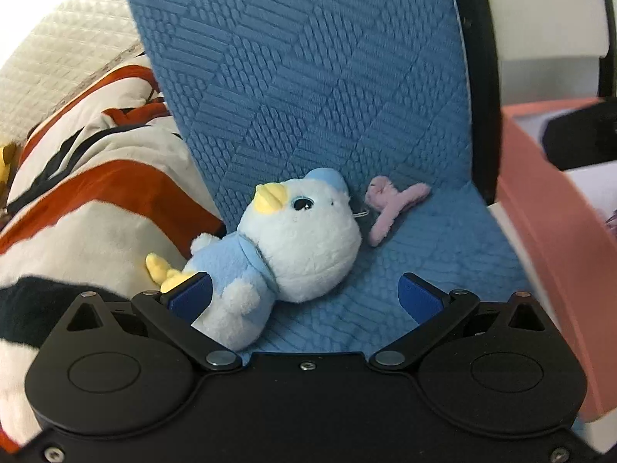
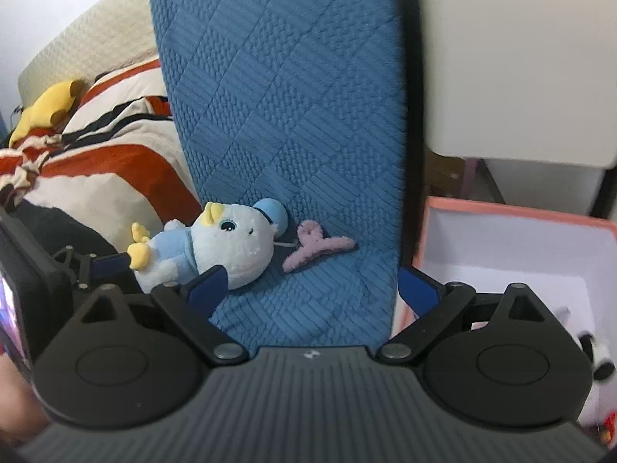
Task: Organize objects
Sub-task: 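Withdraw both grippers from the box toward the penguin and pink clip, then grasp the white-blue penguin with the left gripper while the right gripper grasps the pink clip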
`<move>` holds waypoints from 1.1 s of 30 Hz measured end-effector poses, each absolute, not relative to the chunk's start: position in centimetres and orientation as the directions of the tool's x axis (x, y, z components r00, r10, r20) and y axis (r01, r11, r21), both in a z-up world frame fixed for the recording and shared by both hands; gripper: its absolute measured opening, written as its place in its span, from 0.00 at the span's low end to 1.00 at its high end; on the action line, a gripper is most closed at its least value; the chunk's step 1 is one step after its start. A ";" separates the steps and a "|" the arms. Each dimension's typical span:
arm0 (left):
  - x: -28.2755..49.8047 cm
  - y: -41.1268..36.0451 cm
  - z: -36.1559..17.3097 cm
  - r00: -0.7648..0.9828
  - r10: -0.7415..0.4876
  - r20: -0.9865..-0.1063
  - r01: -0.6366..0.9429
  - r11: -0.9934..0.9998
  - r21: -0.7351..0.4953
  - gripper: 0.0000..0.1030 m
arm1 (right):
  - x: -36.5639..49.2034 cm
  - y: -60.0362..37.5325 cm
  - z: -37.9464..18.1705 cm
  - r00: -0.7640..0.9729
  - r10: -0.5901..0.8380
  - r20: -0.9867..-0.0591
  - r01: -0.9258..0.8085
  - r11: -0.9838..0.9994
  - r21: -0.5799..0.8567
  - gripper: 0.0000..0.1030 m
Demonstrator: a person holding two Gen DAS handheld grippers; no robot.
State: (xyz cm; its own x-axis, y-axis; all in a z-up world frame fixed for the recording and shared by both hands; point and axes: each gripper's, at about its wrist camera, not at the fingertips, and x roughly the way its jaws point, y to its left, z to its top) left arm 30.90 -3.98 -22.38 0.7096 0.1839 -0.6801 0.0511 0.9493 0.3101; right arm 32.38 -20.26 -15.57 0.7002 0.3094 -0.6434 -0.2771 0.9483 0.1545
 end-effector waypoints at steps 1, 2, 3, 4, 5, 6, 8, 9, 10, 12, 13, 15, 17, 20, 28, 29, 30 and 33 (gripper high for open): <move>31.4 -4.1 -22.8 0.711 0.199 -0.675 0.057 0.940 0.337 1.00 | 33.2 -19.8 -15.9 0.693 0.307 -0.652 -0.280 0.948 0.149 0.87; 32.0 -4.3 -23.3 0.713 0.216 -0.667 0.070 0.925 0.374 1.00 | 34.1 -19.4 -16.4 0.686 0.305 -0.661 -0.277 0.949 0.150 0.86; 32.5 -4.4 -23.9 0.714 0.230 -0.661 0.084 0.909 0.407 1.00 | 34.8 -19.1 -16.9 0.678 0.304 -0.670 -0.272 0.950 0.156 0.86; 33.0 -4.4 -24.4 0.712 0.244 -0.659 0.097 0.895 0.436 1.00 | 35.6 -18.8 -17.4 0.668 0.307 -0.678 -0.270 0.949 0.163 0.86; 33.7 -4.4 -25.1 0.706 0.260 -0.659 0.112 0.877 0.466 1.00 | 36.3 -18.4 -18.0 0.660 0.313 -0.683 -0.273 0.947 0.170 0.85; 34.2 -4.3 -25.8 0.701 0.278 -0.657 0.123 0.859 0.496 1.00 | 36.9 -18.0 -18.4 0.653 0.317 -0.688 -0.278 0.945 0.171 0.82; 35.0 -4.2 -26.8 0.694 0.304 -0.653 0.140 0.832 0.537 1.00 | 38.4 -17.0 -19.6 0.635 0.313 -0.706 -0.289 0.944 0.159 0.79; 35.5 -4.1 -27.3 0.693 0.313 -0.650 0.151 0.818 0.555 1.00 | 39.1 -16.7 -20.1 0.628 0.314 -0.713 -0.294 0.943 0.156 0.79; 35.8 -4.0 -27.6 0.694 0.317 -0.646 0.160 0.807 0.568 1.00 | 39.8 -16.3 -20.6 0.620 0.313 -0.720 -0.295 0.943 0.155 0.79; 36.7 -3.9 -28.8 0.687 0.338 -0.643 0.189 0.772 0.607 1.00 | 41.4 -15.7 -21.7 0.604 0.309 -0.734 -0.300 0.942 0.150 0.75; 36.9 -3.9 -29.1 0.685 0.342 -0.643 0.200 0.760 0.618 1.00 | 42.3 -15.4 -22.3 0.594 0.309 -0.743 -0.302 0.941 0.150 0.74; 37.5 -3.5 -30.0 0.673 0.349 -0.652 0.224 0.744 0.629 1.00 | 43.8 -14.9 -23.2 0.575 0.305 -0.759 -0.302 0.941 0.149 0.71; 38.0 -3.1 -30.7 0.664 0.355 -0.658 0.245 0.728 0.640 1.00 | 45.3 -14.5 -24.1 0.560 0.301 -0.772 -0.303 0.942 0.148 0.67; 38.7 -2.4 -31.8 0.650 0.388 -0.653 0.253 0.700 0.668 1.00 | 46.9 -13.8 -25.2 0.553 0.301 -0.777 -0.324 0.937 0.132 0.66; 40.5 -1.4 -33.2 0.617 0.422 -0.664 0.270 0.679 0.683 1.00 | 50.9 -11.8 -27.7 0.531 0.295 -0.794 -0.368 0.925 0.097 0.65; 40.9 -1.4 -33.6 0.616 0.427 -0.662 0.280 0.666 0.691 1.00 | 51.3 -11.7 -27.9 0.529 0.293 -0.797 -0.369 0.925 0.096 0.65; 41.1 -1.4 -33.9 0.617 0.434 -0.657 0.287 0.654 0.700 1.00 | 51.6 -11.6 -28.2 0.526 0.290 -0.799 -0.369 0.925 0.093 0.64; 41.8 -1.3 -34.4 0.615 0.441 -0.654 0.292 0.642 0.708 1.00 | 52.0 -11.3 -28.9 0.519 0.283 -0.806 -0.375 0.923 0.083 0.57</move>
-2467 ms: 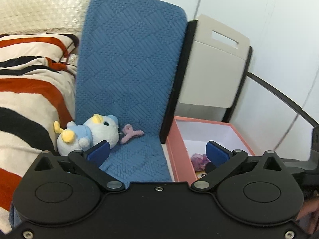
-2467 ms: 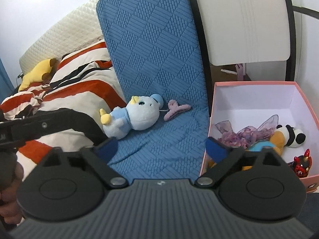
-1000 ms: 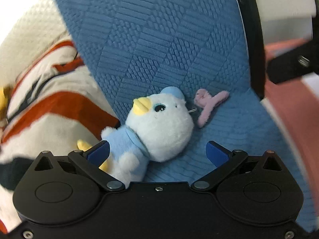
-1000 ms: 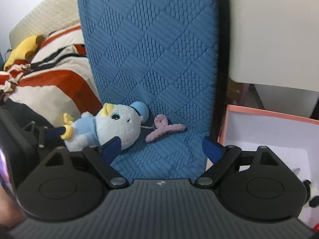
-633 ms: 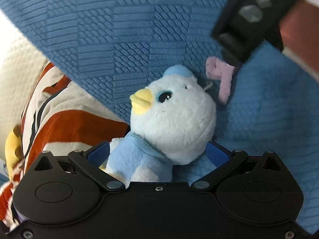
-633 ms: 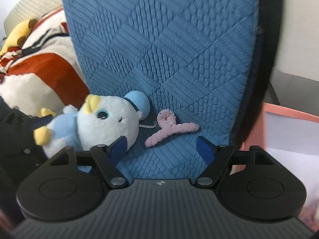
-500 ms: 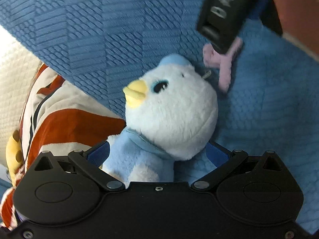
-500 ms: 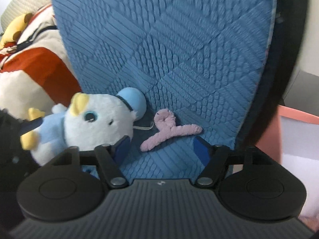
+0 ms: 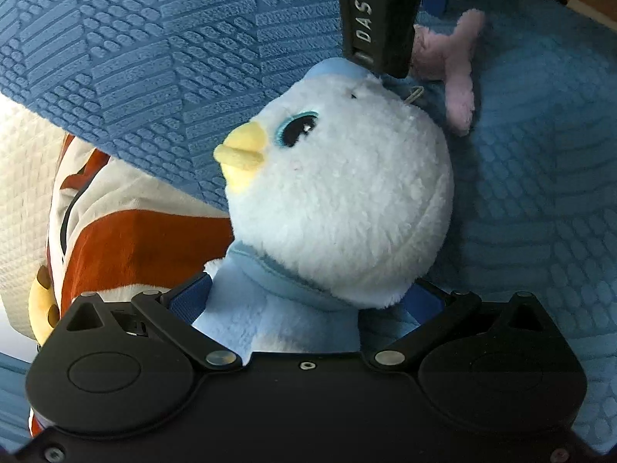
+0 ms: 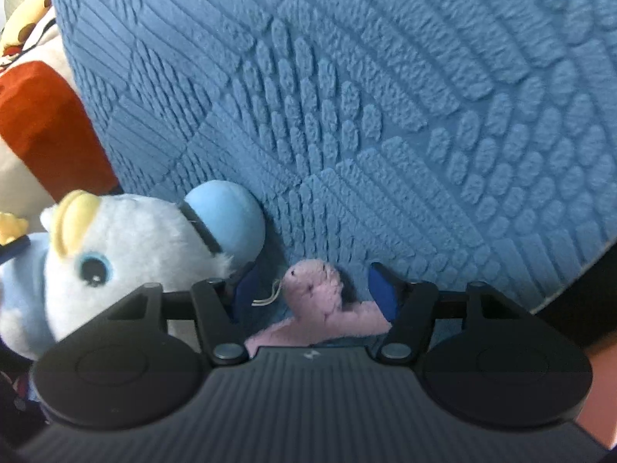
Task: Organize objects
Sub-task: 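Grasp the white-blue penguin with the left gripper while the right gripper grasps the pink clip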
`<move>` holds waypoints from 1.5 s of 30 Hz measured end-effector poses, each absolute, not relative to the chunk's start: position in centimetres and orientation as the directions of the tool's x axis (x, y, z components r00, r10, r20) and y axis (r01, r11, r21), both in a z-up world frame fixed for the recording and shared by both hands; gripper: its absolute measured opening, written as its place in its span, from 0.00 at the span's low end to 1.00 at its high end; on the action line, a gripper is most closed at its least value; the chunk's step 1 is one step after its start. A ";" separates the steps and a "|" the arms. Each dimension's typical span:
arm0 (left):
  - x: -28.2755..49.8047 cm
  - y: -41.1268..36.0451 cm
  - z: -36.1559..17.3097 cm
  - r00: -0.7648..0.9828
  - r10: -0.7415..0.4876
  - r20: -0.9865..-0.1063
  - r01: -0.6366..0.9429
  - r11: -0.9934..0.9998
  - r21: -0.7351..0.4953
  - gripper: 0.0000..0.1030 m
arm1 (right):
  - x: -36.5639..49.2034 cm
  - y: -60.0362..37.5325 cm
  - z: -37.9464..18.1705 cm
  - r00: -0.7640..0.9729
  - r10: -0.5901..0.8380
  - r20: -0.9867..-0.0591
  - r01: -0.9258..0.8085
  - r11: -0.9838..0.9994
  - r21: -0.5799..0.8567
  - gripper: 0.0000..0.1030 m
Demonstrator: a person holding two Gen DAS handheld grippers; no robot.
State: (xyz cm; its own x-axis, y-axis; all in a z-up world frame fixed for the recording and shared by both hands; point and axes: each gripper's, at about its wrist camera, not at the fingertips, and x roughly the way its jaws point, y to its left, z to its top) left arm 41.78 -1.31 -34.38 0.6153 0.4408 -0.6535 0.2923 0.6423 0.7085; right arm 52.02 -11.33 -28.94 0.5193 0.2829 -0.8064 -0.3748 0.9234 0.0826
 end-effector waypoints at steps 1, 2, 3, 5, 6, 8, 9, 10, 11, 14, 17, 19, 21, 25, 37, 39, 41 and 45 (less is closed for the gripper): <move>42.0 -1.3 -34.4 0.615 0.439 -0.655 0.294 0.643 0.707 1.00 | 52.1 -11.3 -29.2 0.517 0.281 -0.809 -0.377 0.923 0.080 0.56; 42.3 -1.2 -34.5 0.615 0.441 -0.654 0.296 0.639 0.710 1.00 | 52.1 -11.2 -29.4 0.513 0.280 -0.811 -0.380 0.922 0.078 0.53; 42.5 -1.2 -34.8 0.616 0.445 -0.651 0.299 0.632 0.715 1.00 | 52.1 -11.2 -29.6 0.510 0.283 -0.812 -0.386 0.919 0.078 0.50; 43.0 -1.1 -35.2 0.615 0.459 -0.641 0.300 0.616 0.728 1.00 | 52.2 -11.2 -30.0 0.512 0.276 -0.813 -0.387 0.920 0.069 0.50; 43.1 -1.0 -35.5 0.615 0.466 -0.636 0.300 0.608 0.735 1.00 | 52.3 -11.2 -30.2 0.511 0.271 -0.816 -0.387 0.920 0.064 0.48; 43.5 -0.9 -35.9 0.617 0.477 -0.627 0.301 0.593 0.747 1.00 | 52.5 -11.4 -30.4 0.504 0.277 -0.818 -0.383 0.921 0.076 0.44; 43.8 -0.8 -36.1 0.615 0.484 -0.622 0.303 0.583 0.754 1.00 | 52.6 -11.6 -30.4 0.500 0.287 -0.817 -0.383 0.920 0.089 0.41; 44.1 -0.7 -36.4 0.613 0.490 -0.620 0.304 0.577 0.758 1.00 | 52.6 -11.7 -30.5 0.497 0.293 -0.817 -0.384 0.918 0.096 0.40; 44.4 -0.6 -36.5 0.610 0.496 -0.618 0.305 0.572 0.761 1.00 | 52.5 -11.7 -30.5 0.493 0.299 -0.817 -0.387 0.916 0.101 0.36; 45.3 -0.3 -36.4 0.605 0.497 -0.623 0.296 0.586 0.755 1.00 | 52.0 -11.8 -30.4 0.525 0.267 -0.808 -0.366 0.928 0.069 0.34; 45.8 0.0 -36.1 0.595 0.486 -0.640 0.304 0.601 0.739 0.98 | 51.3 -12.1 -30.1 0.541 0.256 -0.801 -0.347 0.936 0.064 0.33; 45.9 0.3 -35.8 0.599 0.478 -0.643 0.307 0.604 0.736 0.94 | 50.7 -12.2 -30.0 0.555 0.239 -0.797 -0.334 0.941 0.050 0.33; 46.0 0.5 -35.3 0.598 0.467 -0.651 0.304 0.619 0.724 0.90 | 50.0 -12.3 -29.7 0.564 0.234 -0.792 -0.329 0.943 0.044 0.33; 46.0 0.9 -34.0 0.601 0.427 -0.676 0.292 0.670 0.682 0.88 | 47.9 -12.2 -28.8 0.573 0.237 -0.784 -0.341 0.939 0.034 0.33; 44.5 3.9 -29.8 0.563 0.185 -0.805 0.181 0.923 0.339 0.83 | 43.4 -13.2 -25.7 0.604 0.205 -0.770 -0.307 0.952 0.013 0.33; 43.9 4.7 -29.0 0.549 0.137 -0.824 0.145 0.956 0.256 0.83 | 43.1 -13.8 -25.4 0.606 0.200 -0.770 -0.303 0.953 0.010 0.33; 43.0 5.1 -28.3 0.547 0.116 -0.829 0.103 0.973 0.205 0.82 | 42.2 -13.8 -24.9 0.607 0.197 -0.770 -0.299 0.954 0.009 0.33; 40.7 5.5 -27.8 0.528 0.033 -0.849 0.010 0.999 0.045 0.82 | 40.0 -13.4 -24.8 0.612 0.190 -0.768 -0.286 0.958 0.009 0.33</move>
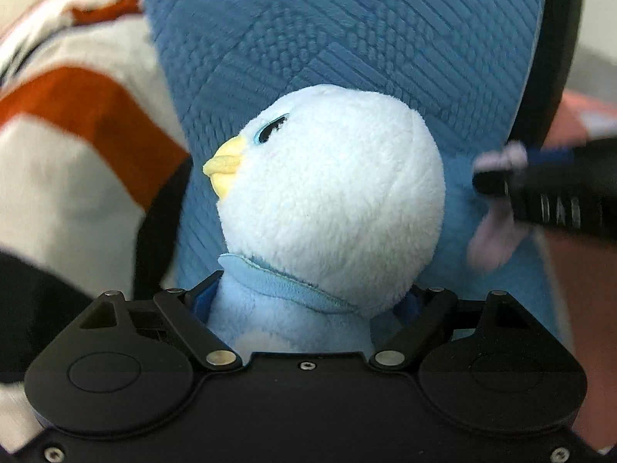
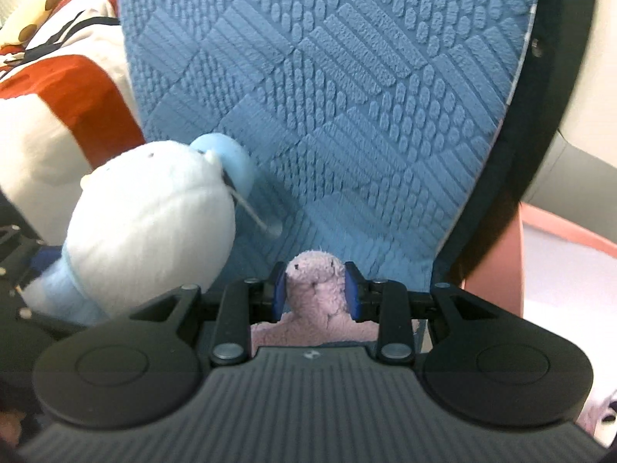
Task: Organize objects
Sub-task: 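Carry the penguin and pink clip with both grippers over the pink box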
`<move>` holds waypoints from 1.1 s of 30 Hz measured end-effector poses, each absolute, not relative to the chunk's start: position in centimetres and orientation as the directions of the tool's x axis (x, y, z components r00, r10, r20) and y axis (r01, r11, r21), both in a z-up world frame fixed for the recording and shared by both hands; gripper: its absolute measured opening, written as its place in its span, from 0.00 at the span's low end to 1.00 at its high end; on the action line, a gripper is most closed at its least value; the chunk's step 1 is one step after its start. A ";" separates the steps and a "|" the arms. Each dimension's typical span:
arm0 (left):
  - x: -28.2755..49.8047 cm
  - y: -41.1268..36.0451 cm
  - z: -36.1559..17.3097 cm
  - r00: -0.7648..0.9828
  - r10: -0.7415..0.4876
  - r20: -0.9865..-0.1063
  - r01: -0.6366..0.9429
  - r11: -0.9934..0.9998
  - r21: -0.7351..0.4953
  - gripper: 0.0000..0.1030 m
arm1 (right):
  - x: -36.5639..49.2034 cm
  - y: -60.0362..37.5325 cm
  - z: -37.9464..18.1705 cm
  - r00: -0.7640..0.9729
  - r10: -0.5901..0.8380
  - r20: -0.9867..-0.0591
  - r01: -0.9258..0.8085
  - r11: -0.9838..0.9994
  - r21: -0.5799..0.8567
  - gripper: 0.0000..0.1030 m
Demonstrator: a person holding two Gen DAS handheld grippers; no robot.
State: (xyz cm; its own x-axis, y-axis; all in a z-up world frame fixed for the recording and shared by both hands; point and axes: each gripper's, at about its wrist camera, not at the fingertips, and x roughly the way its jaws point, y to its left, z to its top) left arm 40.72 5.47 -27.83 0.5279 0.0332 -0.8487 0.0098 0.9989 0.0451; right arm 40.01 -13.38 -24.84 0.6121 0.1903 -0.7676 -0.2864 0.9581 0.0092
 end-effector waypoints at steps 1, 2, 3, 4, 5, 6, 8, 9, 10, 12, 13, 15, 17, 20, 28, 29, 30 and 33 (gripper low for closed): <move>40.1 5.5 -27.6 0.523 0.017 -0.852 -0.010 1.000 0.014 0.82 | 39.9 -13.0 -25.0 0.611 0.187 -0.769 -0.280 0.960 0.011 0.33; 40.2 5.8 -27.6 0.518 0.008 -0.855 -0.025 1.000 -0.005 0.82 | 39.5 -12.9 -25.1 0.611 0.186 -0.770 -0.272 0.962 0.017 0.33; 40.0 6.0 -27.5 0.514 0.001 -0.858 -0.039 0.999 -0.022 0.82 | 39.0 -13.0 -25.0 0.608 0.185 -0.772 -0.264 0.964 0.023 0.33; 39.7 6.1 -27.5 0.510 -0.008 -0.860 -0.049 0.998 -0.038 0.82 | 38.3 -13.2 -24.9 0.606 0.185 -0.774 -0.259 0.966 0.028 0.33; 39.3 6.2 -27.4 0.506 -0.026 -0.862 -0.056 0.996 -0.063 0.81 | 37.6 -13.2 -25.0 0.604 0.185 -0.775 -0.258 0.966 0.029 0.33; 37.9 5.8 -27.1 0.502 -0.043 -0.864 -0.066 0.994 -0.088 0.81 | 37.0 -13.1 -25.1 0.604 0.184 -0.776 -0.261 0.965 0.026 0.33; 37.0 5.8 -27.1 0.484 -0.074 -0.872 -0.088 0.987 -0.133 0.79 | 35.8 -13.1 -25.0 0.606 0.178 -0.775 -0.265 0.964 0.014 0.33; 36.7 5.9 -27.2 0.469 -0.077 -0.880 -0.102 0.985 -0.141 0.79 | 35.2 -13.1 -25.1 0.608 0.174 -0.775 -0.266 0.964 0.008 0.33; 36.3 5.7 -27.3 0.456 -0.075 -0.887 -0.113 0.984 -0.141 0.78 | 34.8 -13.1 -25.3 0.606 0.174 -0.776 -0.267 0.964 0.008 0.33; 35.6 5.7 -27.3 0.446 -0.078 -0.891 -0.127 0.981 -0.150 0.78 | 34.2 -13.7 -25.5 0.600 0.178 -0.780 -0.258 0.966 0.022 0.33; 35.4 5.7 -27.3 0.446 -0.078 -0.892 -0.125 0.981 -0.148 0.78 | 33.9 -14.0 -25.6 0.597 0.176 -0.783 -0.255 0.967 0.023 0.33; 35.4 5.8 -27.7 0.438 -0.078 -0.896 -0.124 0.981 -0.146 0.78 | 33.4 -14.5 -25.7 0.590 0.174 -0.788 -0.246 0.969 0.030 0.33; 35.3 5.9 -27.8 0.428 -0.082 -0.900 -0.128 0.980 -0.150 0.79 | 32.9 -14.9 -25.9 0.583 0.179 -0.792 -0.234 0.971 0.047 0.33; 35.7 6.0 -28.1 0.424 -0.089 -0.901 -0.120 0.981 -0.153 0.84 | 32.2 -15.2 -26.2 0.579 0.188 -0.794 -0.225 0.972 0.066 0.33; 36.1 6.5 -29.1 0.389 -0.120 -0.914 -0.133 0.974 -0.184 0.90 | 30.7 -15.4 -28.4 0.560 0.186 -0.807 -0.181 0.978 0.100 0.34; 36.2 6.4 -29.1 0.385 -0.118 -0.915 -0.134 0.974 -0.182 0.91 | 30.6 -15.5 -28.8 0.555 0.186 -0.811 -0.173 0.979 0.106 0.34; 36.3 6.3 -29.2 0.379 -0.113 -0.918 -0.134 0.975 -0.176 0.91 | 30.4 -15.6 -29.1 0.558 0.190 -0.808 -0.171 0.979 0.112 0.34; 36.4 5.8 -29.6 0.361 -0.095 -0.928 -0.124 0.981 -0.149 0.93 | 30.1 -15.2 -29.4 0.565 0.178 -0.805 -0.182 0.979 0.089 0.34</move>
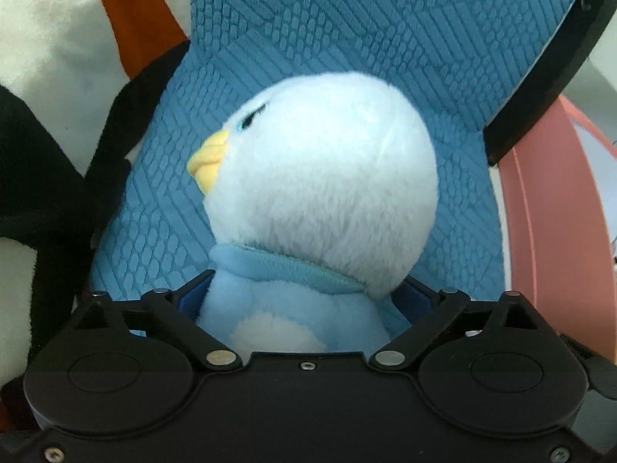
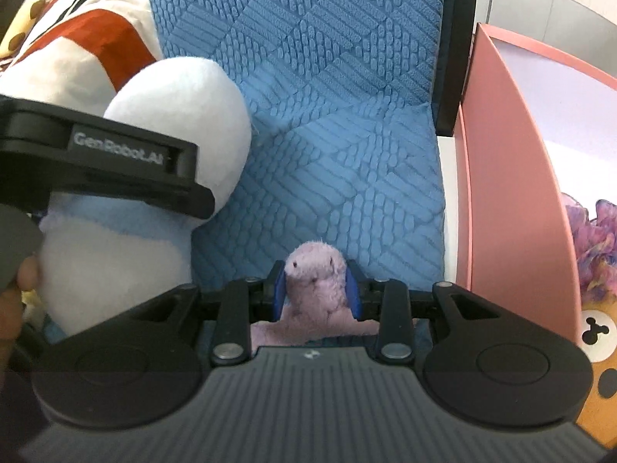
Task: Organize objects
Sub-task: 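Carry the penguin and pink clip with both grippers over the pink box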
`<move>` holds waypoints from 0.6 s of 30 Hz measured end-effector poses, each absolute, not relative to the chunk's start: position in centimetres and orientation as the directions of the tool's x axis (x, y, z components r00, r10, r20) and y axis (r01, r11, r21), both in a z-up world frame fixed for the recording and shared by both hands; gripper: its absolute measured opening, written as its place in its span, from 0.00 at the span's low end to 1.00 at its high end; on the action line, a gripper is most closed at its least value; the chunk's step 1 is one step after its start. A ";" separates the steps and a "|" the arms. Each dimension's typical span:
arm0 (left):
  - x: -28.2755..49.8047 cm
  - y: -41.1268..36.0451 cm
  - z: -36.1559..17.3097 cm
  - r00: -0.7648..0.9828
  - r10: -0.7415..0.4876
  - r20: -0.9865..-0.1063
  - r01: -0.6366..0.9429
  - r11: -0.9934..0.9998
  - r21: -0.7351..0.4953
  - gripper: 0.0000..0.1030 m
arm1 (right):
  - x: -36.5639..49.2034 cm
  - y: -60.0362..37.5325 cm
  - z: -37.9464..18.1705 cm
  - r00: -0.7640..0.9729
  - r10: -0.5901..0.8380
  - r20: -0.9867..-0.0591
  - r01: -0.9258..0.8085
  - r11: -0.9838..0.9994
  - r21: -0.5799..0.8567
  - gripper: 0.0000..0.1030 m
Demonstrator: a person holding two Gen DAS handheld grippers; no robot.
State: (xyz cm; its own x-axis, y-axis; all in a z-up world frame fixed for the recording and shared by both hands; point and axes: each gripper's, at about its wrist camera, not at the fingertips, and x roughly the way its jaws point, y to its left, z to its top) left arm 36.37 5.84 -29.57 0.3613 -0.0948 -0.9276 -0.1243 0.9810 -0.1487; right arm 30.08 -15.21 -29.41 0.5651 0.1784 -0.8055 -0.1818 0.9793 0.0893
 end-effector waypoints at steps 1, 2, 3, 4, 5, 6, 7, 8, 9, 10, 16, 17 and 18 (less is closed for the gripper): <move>36.4 5.8 -29.5 0.360 -0.094 -0.928 -0.126 0.981 -0.148 0.93 | 30.0 -15.1 -29.5 0.566 0.174 -0.806 -0.185 0.979 0.081 0.34; 36.4 5.8 -29.5 0.362 -0.096 -0.927 -0.128 0.980 -0.151 0.93 | 29.9 -15.0 -29.7 0.562 0.170 -0.810 -0.185 0.980 0.078 0.34; 36.5 5.9 -29.4 0.363 -0.099 -0.926 -0.131 0.979 -0.156 0.93 | 29.8 -15.0 -29.8 0.556 0.170 -0.813 -0.182 0.980 0.080 0.34; 36.4 5.9 -29.3 0.364 -0.101 -0.926 -0.134 0.978 -0.160 0.93 | 29.8 -15.1 -30.0 0.553 0.169 -0.816 -0.179 0.980 0.082 0.34; 36.4 6.0 -29.3 0.365 -0.102 -0.925 -0.137 0.977 -0.162 0.93 | 29.6 -15.2 -30.1 0.557 0.167 -0.814 -0.174 0.981 0.083 0.32; 36.4 6.1 -29.4 0.366 -0.101 -0.925 -0.139 0.977 -0.161 0.92 | 29.5 -15.3 -30.1 0.563 0.160 -0.811 -0.165 0.983 0.079 0.32; 36.4 6.1 -29.4 0.367 -0.094 -0.925 -0.145 0.977 -0.157 0.91 | 29.4 -15.3 -30.0 0.565 0.147 -0.812 -0.151 0.986 0.074 0.32; 36.4 6.2 -29.4 0.367 -0.094 -0.926 -0.153 0.975 -0.160 0.90 | 29.3 -15.4 -29.8 0.563 0.143 -0.814 -0.142 0.987 0.076 0.32; 36.4 6.4 -29.4 0.368 -0.102 -0.924 -0.162 0.972 -0.172 0.90 | 29.3 -15.4 -29.7 0.561 0.143 -0.816 -0.134 0.988 0.081 0.32; 36.5 6.6 -29.4 0.368 -0.109 -0.924 -0.170 0.968 -0.182 0.90 | 29.3 -15.4 -29.4 0.560 0.143 -0.816 -0.127 0.988 0.086 0.32; 36.5 7.0 -29.3 0.385 -0.119 -0.915 -0.185 0.962 -0.203 0.84 | 29.6 -15.7 -27.7 0.564 0.145 -0.813 -0.115 0.989 0.097 0.32; 36.4 7.0 -29.3 0.392 -0.118 -0.912 -0.185 0.961 -0.204 0.82 | 29.6 -15.8 -27.6 0.565 0.144 -0.812 -0.116 0.989 0.095 0.32; 36.3 7.0 -29.2 0.398 -0.118 -0.910 -0.186 0.961 -0.206 0.81 | 29.6 -15.9 -27.4 0.565 0.146 -0.812 -0.117 0.988 0.096 0.32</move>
